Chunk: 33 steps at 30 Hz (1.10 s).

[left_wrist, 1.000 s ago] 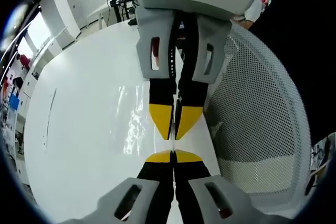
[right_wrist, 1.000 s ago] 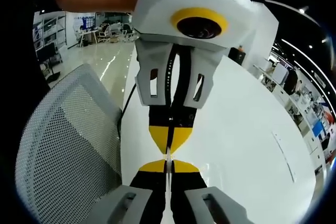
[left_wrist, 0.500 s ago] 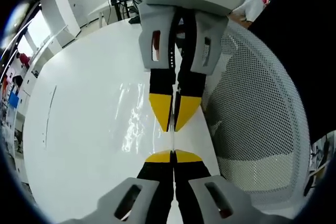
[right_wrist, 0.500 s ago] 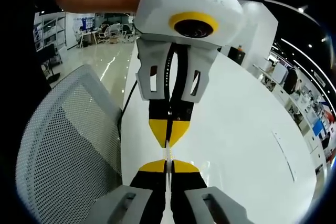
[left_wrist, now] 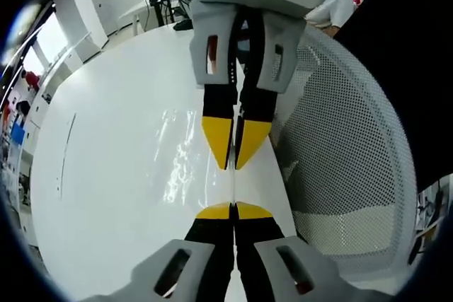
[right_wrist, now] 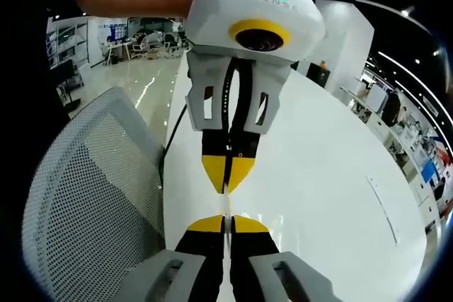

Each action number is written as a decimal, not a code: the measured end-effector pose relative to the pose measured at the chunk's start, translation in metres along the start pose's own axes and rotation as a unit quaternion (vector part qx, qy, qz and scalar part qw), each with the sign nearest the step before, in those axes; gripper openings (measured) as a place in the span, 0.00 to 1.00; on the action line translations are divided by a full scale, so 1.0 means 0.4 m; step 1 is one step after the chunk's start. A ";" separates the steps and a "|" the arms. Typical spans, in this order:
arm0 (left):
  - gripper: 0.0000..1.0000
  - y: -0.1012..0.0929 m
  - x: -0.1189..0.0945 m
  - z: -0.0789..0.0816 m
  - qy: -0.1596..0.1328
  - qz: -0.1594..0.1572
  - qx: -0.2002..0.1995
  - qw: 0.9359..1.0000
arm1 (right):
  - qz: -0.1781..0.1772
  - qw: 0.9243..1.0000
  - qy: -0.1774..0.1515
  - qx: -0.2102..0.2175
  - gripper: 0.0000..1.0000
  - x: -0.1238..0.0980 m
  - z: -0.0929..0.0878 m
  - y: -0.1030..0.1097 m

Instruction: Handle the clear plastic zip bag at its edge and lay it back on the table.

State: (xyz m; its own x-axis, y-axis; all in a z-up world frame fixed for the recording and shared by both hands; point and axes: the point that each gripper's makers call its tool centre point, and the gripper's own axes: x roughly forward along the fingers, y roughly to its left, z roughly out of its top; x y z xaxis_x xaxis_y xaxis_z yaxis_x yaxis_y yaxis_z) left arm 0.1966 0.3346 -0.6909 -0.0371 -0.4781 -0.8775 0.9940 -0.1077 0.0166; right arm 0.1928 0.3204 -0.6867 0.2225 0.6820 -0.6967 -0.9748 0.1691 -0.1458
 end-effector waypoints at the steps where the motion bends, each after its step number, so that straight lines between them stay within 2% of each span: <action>1: 0.00 0.000 0.000 -0.001 0.000 0.000 0.000 1.000 | 0.000 1.000 0.000 0.000 0.00 0.000 0.000 0.000; 33: 0.00 0.006 -0.013 -0.028 0.012 -0.002 -0.004 1.000 | -0.004 1.000 0.001 0.007 0.00 -0.011 -0.013 -0.007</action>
State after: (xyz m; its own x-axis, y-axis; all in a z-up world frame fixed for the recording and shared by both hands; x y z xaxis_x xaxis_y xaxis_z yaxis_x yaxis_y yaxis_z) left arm 0.2005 0.3467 -0.6917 -0.0394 -0.4572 -0.8885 0.9947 -0.1025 0.0086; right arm 0.1945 0.3133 -0.6869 0.2294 0.6795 -0.6969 -0.9728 0.1843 -0.1406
